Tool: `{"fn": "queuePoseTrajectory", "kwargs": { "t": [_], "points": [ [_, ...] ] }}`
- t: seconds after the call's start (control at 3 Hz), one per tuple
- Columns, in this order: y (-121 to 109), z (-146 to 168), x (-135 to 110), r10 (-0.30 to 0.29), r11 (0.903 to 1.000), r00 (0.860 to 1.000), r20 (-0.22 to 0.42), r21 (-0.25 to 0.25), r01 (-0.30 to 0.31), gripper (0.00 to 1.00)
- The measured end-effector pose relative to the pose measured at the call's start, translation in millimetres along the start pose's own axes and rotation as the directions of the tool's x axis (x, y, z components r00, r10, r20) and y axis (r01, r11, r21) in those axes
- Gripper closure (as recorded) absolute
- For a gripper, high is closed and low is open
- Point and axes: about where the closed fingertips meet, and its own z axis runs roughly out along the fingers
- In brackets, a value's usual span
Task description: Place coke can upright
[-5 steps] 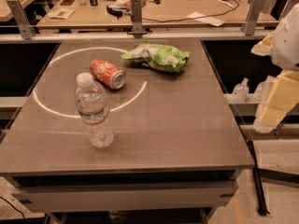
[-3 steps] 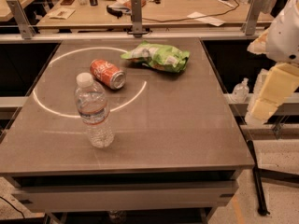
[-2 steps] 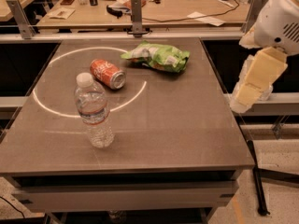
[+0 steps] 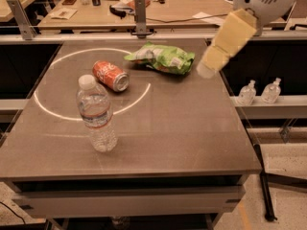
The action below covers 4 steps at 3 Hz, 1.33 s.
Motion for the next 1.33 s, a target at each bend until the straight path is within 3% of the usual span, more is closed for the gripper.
{"fn": "queuePoseTrajectory", "kwargs": {
  "t": [0.33,0.67,1.33],
  "points": [
    [-3.1,6.7,-31.4,0.090,0.9954,0.996,0.021,0.031,-0.091,0.00],
    [-5.2,47.5,-72.9,0.120,0.9928,0.992,0.043,-0.011,-0.119,0.00],
    [-3.9,64.3,-77.5,0.152,0.9882,0.987,0.045,-0.022,-0.151,0.00]
  ]
}}
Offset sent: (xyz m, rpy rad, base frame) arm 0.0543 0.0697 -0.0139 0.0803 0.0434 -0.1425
